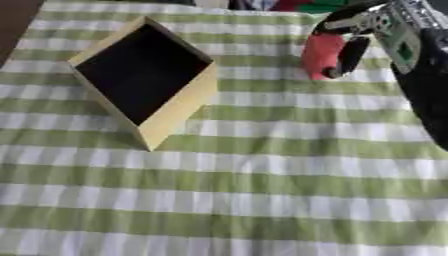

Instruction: Pick up objects on the table and place them in the box.

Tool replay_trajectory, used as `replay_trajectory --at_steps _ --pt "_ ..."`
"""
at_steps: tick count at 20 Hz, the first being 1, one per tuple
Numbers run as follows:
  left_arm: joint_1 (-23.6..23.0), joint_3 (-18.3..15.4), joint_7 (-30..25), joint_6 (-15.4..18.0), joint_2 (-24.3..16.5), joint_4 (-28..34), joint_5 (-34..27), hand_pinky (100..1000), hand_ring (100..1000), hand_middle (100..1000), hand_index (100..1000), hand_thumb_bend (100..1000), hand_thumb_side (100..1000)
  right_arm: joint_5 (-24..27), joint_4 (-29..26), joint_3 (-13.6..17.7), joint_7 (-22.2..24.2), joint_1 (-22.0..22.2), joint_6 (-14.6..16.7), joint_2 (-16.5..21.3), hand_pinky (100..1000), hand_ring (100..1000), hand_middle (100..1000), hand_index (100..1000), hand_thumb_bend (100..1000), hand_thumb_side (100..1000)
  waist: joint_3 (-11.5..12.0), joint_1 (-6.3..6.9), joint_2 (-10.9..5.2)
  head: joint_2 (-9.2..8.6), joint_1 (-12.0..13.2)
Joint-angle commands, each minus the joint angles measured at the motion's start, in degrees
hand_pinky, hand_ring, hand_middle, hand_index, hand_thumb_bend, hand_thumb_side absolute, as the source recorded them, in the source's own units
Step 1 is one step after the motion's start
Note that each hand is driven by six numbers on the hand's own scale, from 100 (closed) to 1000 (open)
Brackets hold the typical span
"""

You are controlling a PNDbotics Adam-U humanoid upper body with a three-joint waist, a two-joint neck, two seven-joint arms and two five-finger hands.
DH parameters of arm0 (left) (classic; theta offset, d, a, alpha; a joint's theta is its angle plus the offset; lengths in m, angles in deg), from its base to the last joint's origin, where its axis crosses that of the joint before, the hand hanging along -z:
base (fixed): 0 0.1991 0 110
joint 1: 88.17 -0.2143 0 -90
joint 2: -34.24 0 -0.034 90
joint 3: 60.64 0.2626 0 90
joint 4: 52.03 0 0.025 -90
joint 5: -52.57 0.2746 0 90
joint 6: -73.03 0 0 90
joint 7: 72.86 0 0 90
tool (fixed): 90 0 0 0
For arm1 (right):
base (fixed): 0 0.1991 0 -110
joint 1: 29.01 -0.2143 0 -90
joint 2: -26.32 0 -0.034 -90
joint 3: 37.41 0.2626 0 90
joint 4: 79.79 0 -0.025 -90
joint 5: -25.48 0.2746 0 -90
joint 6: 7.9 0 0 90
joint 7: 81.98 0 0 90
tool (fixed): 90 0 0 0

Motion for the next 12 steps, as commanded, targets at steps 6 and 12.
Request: replay_trajectory --at_steps 6,12 --pt "0.2 -0.2 -0.3 -0.2 -0.3 1.0 0.2 1000 487 500 743 100 153 1.5 -2.0 0.3 -2.6 -2.6 -2.0 0.2 842 854 633 713 100 100 -0.6 0.03 -1.89 -0.37 -0.3" --pt "0.2 -0.2 -0.3 -0.2 -0.4 1.0 0.1 1000 488 501 744 100 153 3.2 -5.6 -0.2 -2.0 -3.3 -2.9 0.1 837 849 630 708 100 100 -1.1 0.08 -2.54 -0.08 -0.2"
